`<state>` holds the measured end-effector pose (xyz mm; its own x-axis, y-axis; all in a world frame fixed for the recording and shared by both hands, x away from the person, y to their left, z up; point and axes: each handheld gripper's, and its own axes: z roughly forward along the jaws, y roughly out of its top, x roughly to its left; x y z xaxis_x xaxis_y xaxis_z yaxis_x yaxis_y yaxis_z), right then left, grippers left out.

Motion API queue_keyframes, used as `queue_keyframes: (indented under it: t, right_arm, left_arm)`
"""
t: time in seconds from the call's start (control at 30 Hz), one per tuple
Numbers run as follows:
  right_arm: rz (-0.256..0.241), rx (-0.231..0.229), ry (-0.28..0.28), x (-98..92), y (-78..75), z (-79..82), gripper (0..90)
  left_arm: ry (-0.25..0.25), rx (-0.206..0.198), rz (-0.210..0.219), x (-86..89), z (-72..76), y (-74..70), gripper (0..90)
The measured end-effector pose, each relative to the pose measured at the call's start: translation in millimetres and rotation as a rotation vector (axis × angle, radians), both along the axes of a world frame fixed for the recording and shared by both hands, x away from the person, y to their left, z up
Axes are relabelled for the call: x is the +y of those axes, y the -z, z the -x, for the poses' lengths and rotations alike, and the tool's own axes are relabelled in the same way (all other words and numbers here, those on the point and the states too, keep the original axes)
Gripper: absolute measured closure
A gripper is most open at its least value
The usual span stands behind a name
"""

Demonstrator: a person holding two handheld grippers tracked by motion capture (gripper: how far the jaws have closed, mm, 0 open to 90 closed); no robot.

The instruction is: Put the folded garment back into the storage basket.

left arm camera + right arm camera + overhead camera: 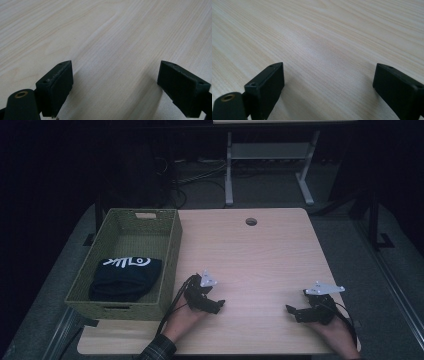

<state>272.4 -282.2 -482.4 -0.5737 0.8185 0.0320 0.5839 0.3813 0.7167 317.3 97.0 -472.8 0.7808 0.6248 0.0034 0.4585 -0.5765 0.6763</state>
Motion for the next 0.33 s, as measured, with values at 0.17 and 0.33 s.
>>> queue_keyframes:
  t: [0.17, 0.33]
  right_arm:
    - [0.000, 0.000, 0.000, 0.0, 0.0, 0.0, 9.7]
    - [0.000, 0.000, 0.000, 0.0, 0.0, 0.0, 9.7]
  left_arm:
    - [0.005, -0.015, 0.020, 2.0, 0.8, 2.1, 12.7]
    - [0.012, -0.026, 0.032, 3.4, 1.2, 3.5, 12.7]
